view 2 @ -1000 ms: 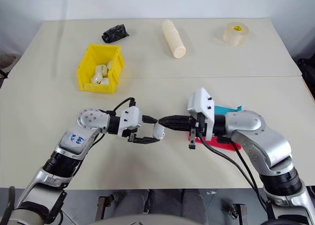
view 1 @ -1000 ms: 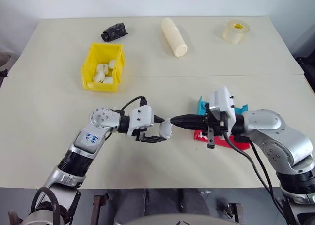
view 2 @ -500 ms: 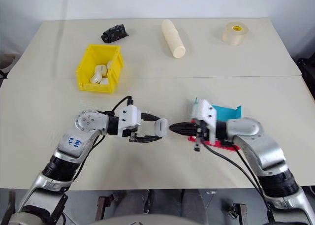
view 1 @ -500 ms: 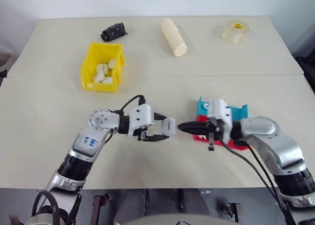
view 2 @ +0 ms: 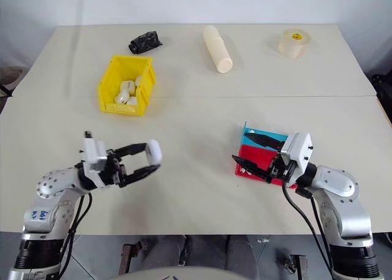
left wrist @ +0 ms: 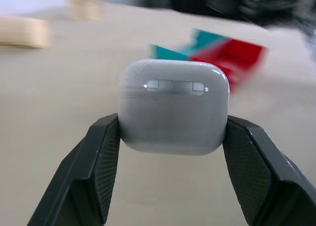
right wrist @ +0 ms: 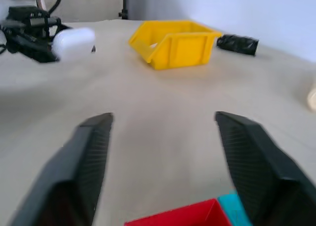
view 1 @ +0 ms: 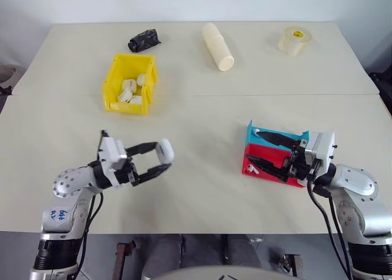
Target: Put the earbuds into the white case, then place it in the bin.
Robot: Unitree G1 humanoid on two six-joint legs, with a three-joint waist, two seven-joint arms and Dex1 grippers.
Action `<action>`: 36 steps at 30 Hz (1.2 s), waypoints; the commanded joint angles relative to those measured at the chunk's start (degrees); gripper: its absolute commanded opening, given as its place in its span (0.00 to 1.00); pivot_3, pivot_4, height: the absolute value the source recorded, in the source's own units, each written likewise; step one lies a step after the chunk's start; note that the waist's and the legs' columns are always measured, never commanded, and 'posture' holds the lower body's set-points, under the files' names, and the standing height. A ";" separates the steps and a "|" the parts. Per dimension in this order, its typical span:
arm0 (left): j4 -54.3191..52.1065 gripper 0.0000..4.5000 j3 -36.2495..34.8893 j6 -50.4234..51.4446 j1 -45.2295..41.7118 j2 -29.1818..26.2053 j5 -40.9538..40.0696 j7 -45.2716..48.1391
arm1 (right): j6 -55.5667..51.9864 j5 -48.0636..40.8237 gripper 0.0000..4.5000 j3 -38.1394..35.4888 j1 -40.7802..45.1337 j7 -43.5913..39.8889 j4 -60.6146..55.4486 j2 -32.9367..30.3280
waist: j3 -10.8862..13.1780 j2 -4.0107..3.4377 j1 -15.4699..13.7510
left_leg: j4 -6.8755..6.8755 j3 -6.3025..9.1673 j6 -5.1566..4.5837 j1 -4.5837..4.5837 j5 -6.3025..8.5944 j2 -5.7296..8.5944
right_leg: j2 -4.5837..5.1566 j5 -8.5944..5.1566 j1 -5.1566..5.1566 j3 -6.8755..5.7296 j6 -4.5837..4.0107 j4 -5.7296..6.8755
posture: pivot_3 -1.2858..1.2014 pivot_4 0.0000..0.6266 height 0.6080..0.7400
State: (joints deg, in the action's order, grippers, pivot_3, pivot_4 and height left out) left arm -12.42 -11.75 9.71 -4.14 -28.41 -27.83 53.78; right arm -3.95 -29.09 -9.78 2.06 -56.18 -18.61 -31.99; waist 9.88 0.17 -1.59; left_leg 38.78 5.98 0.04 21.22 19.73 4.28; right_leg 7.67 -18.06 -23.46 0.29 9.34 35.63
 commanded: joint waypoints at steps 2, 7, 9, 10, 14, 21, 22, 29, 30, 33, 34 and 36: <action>0.28 0.61 -7.10 2.31 -0.38 3.62 -3.95 -10.67 | 1.61 -3.92 1.00 -1.26 -3.65 -2.16 -3.17 0.06 | 0.00 0.00 0.16 | -0.06 0.02 -0.01 -0.01 0.01 -0.02 | -0.02 0.00 -0.01 -0.01 0.00 -0.02 | 0.52 0.24 1.00; 2.79 0.61 -10.16 6.04 -5.50 6.14 -3.45 -22.64 | 2.62 -3.73 1.00 -2.33 -2.75 -2.04 -1.31 -0.86 | 0.00 0.00 0.26 | 0.00 -0.05 0.00 -0.04 0.00 -0.08 | -0.10 0.00 -0.02 0.01 0.00 0.05 | 0.52 0.24 1.00; 4.03 0.61 -10.84 7.75 -9.02 6.60 -3.48 -26.51 | 2.41 -3.79 1.00 -2.50 -2.11 -1.81 -0.61 -1.13 | 0.00 0.00 0.23 | 0.05 -0.04 0.01 -0.04 0.00 -0.10 | -0.12 0.00 -0.02 -0.01 0.00 0.08 | 0.52 0.24 1.00; 5.32 0.61 -10.97 8.87 -11.49 6.56 -3.04 -28.70 | 2.32 -3.70 1.00 -2.41 -1.78 -1.91 -0.32 -1.27 | 0.00 0.02 0.23 | 0.05 -0.04 0.01 -0.04 0.00 -0.08 | -0.11 0.00 -0.03 0.00 0.00 0.10 | 0.52 0.24 1.00; 15.34 0.61 -8.95 9.93 -22.49 4.89 1.55 -33.25 | 1.42 -3.52 1.00 -1.64 -0.66 -1.56 -0.07 -1.34 | 0.01 0.03 0.07 | 0.10 -0.01 0.01 0.01 0.01 0.00 | -0.07 0.00 -0.02 -0.01 0.00 0.10 | 0.52 0.24 1.00; 38.46 0.61 -5.96 4.70 -38.11 2.24 8.41 -33.93 | 0.76 -2.77 1.00 -0.08 2.00 -0.45 -0.26 -1.28 | 0.01 0.04 0.61 | 0.03 -0.07 0.02 -0.01 0.01 0.03 | -0.12 0.00 -0.08 -0.03 0.01 0.28 | 0.52 0.24 1.00; 41.26 0.69 -5.46 3.53 -39.67 2.12 9.45 -34.14 | 0.97 -2.51 1.00 0.17 2.44 -0.29 -0.28 -1.16 | 0.02 0.04 0.74 | -0.01 -0.07 0.02 0.00 0.01 0.03 | -0.11 0.00 -0.11 -0.03 0.01 0.28 | 0.52 0.24 1.00; 42.44 0.99 -4.06 2.89 -39.95 0.78 9.63 -28.66 | 0.41 -2.50 1.00 0.72 2.78 0.44 -1.16 -1.16 | 0.03 0.06 0.99 | -0.03 -0.08 0.02 0.02 0.01 0.00 | -0.10 0.00 -0.14 -0.07 0.01 0.28 | 0.52 0.24 1.00; 40.05 0.99 -3.63 3.21 -38.50 0.29 8.86 -25.93 | 0.40 -2.58 1.00 0.60 2.77 0.22 -1.05 -1.40 | 0.03 0.07 1.10 | -0.02 -0.08 0.02 0.02 0.01 0.00 | -0.10 0.00 -0.14 -0.06 0.01 0.29 | 0.52 0.24 1.00; 29.18 0.99 -3.23 4.40 -31.76 -1.60 5.12 -17.64 | 0.16 -3.26 1.00 -0.50 2.60 -1.55 0.01 -2.97 | 0.03 0.06 1.55 | -0.03 -0.07 0.02 0.03 0.01 -0.06 | -0.09 0.00 -0.14 -0.05 0.01 0.31 | 0.52 0.24 1.00; 25.49 0.99 -2.99 4.03 -28.84 -3.11 4.60 -14.57 | -0.21 -3.74 1.00 -0.91 2.50 -2.55 0.42 -3.83 | 0.03 0.06 1.73 | -0.02 -0.06 0.02 0.03 0.01 -0.04 | -0.05 0.00 -0.14 -0.05 0.01 0.31 | 0.52 0.24 1.00; 19.05 0.99 -2.63 3.93 -22.95 -6.62 3.37 -8.39 | -0.46 -4.44 1.00 -1.79 2.30 -4.84 1.67 -5.57 | 0.03 0.06 1.99 | -0.08 -0.07 0.02 0.03 0.01 -0.06 | -0.06 0.00 -0.15 -0.01 0.01 0.28 | 0.52 0.24 1.00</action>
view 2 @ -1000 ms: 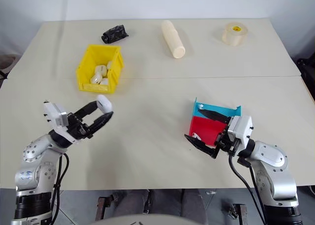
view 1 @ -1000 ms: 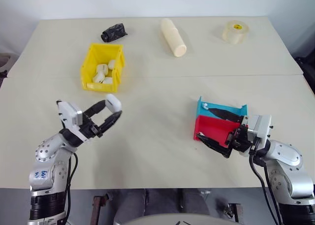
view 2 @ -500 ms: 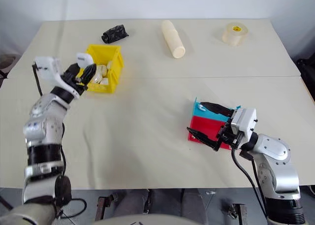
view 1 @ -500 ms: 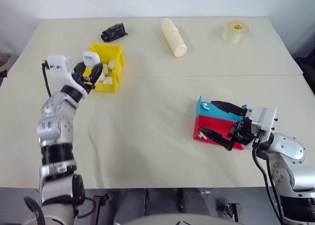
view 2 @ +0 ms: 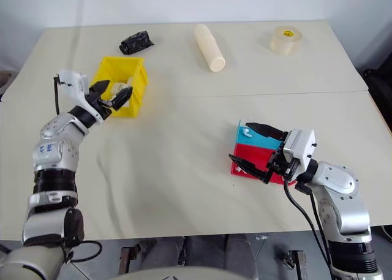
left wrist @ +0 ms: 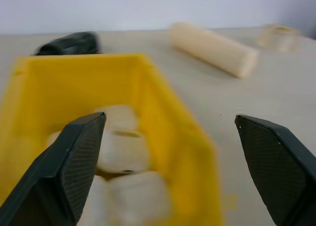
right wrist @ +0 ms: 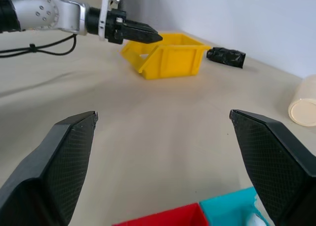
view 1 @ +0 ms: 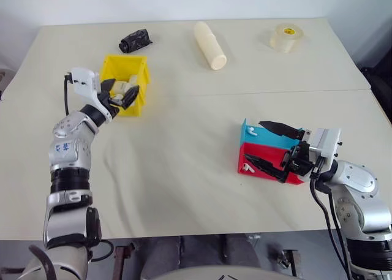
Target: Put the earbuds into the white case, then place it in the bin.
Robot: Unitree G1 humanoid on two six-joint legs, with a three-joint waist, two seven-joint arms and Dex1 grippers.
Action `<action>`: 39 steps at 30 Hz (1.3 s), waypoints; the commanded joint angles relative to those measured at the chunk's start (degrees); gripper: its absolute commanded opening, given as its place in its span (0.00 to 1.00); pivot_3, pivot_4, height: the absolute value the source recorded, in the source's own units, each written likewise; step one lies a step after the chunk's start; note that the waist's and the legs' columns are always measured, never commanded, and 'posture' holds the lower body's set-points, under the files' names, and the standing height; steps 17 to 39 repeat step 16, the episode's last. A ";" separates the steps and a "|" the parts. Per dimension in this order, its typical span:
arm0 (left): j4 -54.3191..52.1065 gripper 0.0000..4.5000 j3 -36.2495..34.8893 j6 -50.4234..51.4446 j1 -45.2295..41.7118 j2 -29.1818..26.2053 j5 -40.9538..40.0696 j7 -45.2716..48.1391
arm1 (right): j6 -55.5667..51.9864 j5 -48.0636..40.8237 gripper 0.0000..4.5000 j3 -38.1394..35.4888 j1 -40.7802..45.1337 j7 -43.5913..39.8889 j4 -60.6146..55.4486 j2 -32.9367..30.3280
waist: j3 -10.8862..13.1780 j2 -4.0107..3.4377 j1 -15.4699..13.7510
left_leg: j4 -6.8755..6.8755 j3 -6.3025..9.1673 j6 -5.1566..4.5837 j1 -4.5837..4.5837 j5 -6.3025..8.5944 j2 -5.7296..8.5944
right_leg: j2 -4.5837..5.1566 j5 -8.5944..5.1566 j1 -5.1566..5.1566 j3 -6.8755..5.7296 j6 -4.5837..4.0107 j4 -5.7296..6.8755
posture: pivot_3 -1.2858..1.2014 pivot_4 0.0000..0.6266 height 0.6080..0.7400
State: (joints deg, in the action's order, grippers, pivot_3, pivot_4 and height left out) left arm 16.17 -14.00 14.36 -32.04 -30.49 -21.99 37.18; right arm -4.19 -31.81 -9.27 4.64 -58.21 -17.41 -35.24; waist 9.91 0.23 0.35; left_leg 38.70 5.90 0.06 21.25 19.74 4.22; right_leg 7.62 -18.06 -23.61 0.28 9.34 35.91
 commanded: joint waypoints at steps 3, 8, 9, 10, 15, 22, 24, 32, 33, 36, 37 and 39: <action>-17.45 0.99 -1.62 -2.52 16.10 -10.64 -5.79 20.37 | 0.88 -2.08 1.00 -3.58 -0.20 -6.51 4.05 -4.77 | 0.00 -0.02 -0.06 | -0.04 -0.01 0.01 -0.02 0.00 -0.07 | -0.04 0.00 0.00 0.00 -0.01 -0.04 | 0.52 0.24 1.00; -21.71 0.99 -3.72 -7.34 27.52 -13.97 -5.81 26.21 | 4.48 -0.90 1.00 -4.83 -0.12 -11.99 9.83 -7.06 | 0.05 -0.11 -0.72 | -0.02 0.00 0.02 -0.10 0.01 -0.08 | 0.01 -0.02 0.13 0.01 -0.05 -0.29 | 0.52 0.24 1.00; -22.38 0.99 -3.33 -7.91 28.39 -13.97 -5.58 26.57 | 5.27 -0.61 1.00 -5.03 -0.01 -12.96 11.08 -7.50 | 0.05 -0.11 -1.15 | 0.00 0.04 0.01 -0.09 0.00 -0.06 | 0.03 -0.02 0.16 -0.01 -0.05 -0.29 | 0.52 0.24 1.00; -22.60 0.99 -3.07 -9.68 29.28 -13.37 -5.69 27.54 | 5.54 -0.56 1.00 -5.29 -0.40 -13.61 11.78 -7.90 | 0.05 -0.11 -1.53 | 0.04 0.04 0.00 -0.08 0.00 -0.05 | 0.03 -0.02 0.17 -0.01 -0.05 -0.29 | 0.52 0.24 1.00; -20.74 0.99 -0.53 -15.94 27.94 -10.89 -1.10 25.02 | 7.29 -0.37 1.00 -6.00 -1.49 -17.17 14.31 -9.82 | 0.06 -0.13 -1.77 | 0.06 0.03 -0.04 -0.07 0.03 0.03 | 0.10 -0.02 0.17 -0.01 -0.05 -0.30 | 0.52 0.24 1.00; -20.47 0.99 -0.06 -16.17 27.58 -10.56 -1.22 25.13 | 7.48 -0.37 1.00 -6.28 -1.43 -17.17 14.69 -9.96 | 0.06 -0.13 -1.77 | 0.05 0.02 -0.04 -0.07 0.03 0.01 | 0.07 -0.02 0.17 -0.01 -0.04 -0.31 | 0.52 0.24 1.00; -20.47 0.99 -0.06 -16.17 27.58 -10.56 -1.22 25.13 | 7.48 -0.37 1.00 -6.28 -1.43 -17.17 14.69 -9.96 | 0.06 -0.13 -1.77 | 0.05 0.02 -0.04 -0.07 0.03 0.01 | 0.07 -0.02 0.17 -0.01 -0.04 -0.31 | 0.52 0.24 1.00; -20.47 0.99 -0.06 -16.17 27.58 -10.56 -1.22 25.13 | 7.48 -0.37 1.00 -6.28 -1.43 -17.17 14.69 -9.96 | 0.06 -0.13 -1.77 | 0.05 0.02 -0.04 -0.07 0.03 0.01 | 0.07 -0.02 0.17 -0.01 -0.04 -0.31 | 0.52 0.24 1.00; -20.47 0.99 -0.06 -16.17 27.58 -10.56 -1.22 25.13 | 7.48 -0.37 1.00 -6.28 -1.43 -17.17 14.69 -9.96 | 0.06 -0.13 -1.77 | 0.05 0.02 -0.04 -0.07 0.03 0.01 | 0.07 -0.02 0.17 -0.01 -0.04 -0.31 | 0.52 0.24 1.00; -20.47 0.99 -0.06 -16.17 27.58 -10.56 -1.22 25.13 | 7.48 -0.37 1.00 -6.28 -1.43 -17.17 14.69 -9.96 | 0.06 -0.13 -1.77 | 0.05 0.02 -0.04 -0.07 0.03 0.01 | 0.07 -0.02 0.17 -0.01 -0.04 -0.31 | 0.52 0.24 1.00; -20.47 0.99 -0.06 -16.17 27.58 -10.56 -1.22 25.13 | 7.48 -0.37 1.00 -6.28 -1.43 -17.17 14.69 -9.96 | 0.06 -0.13 -1.77 | 0.05 0.02 -0.04 -0.07 0.03 0.01 | 0.07 -0.02 0.17 -0.01 -0.04 -0.31 | 0.52 0.24 1.00; -20.47 0.99 -0.06 -16.17 27.58 -10.56 -1.22 25.13 | 7.48 -0.37 1.00 -6.28 -1.43 -17.17 14.69 -9.96 | 0.06 -0.13 -1.77 | 0.05 0.02 -0.04 -0.07 0.03 0.01 | 0.07 -0.02 0.17 -0.01 -0.04 -0.31 | 0.52 0.24 1.00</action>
